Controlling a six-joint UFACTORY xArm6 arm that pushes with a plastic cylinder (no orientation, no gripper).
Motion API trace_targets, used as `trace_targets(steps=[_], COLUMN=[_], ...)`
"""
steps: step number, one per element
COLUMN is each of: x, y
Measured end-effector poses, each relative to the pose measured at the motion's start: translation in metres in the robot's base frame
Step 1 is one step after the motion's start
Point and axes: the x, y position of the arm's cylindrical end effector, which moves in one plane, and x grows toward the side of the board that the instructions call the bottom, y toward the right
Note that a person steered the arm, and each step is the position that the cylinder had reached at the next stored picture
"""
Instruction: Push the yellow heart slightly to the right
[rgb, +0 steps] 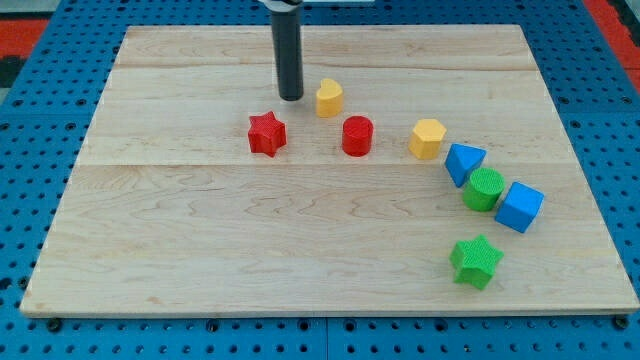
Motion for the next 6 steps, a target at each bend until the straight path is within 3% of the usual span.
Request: trace_targets(steps=[1,3,5,6], x=[0.001,-0.033,0.005,0.025], y=[0.111,0.115,0.251,0.23])
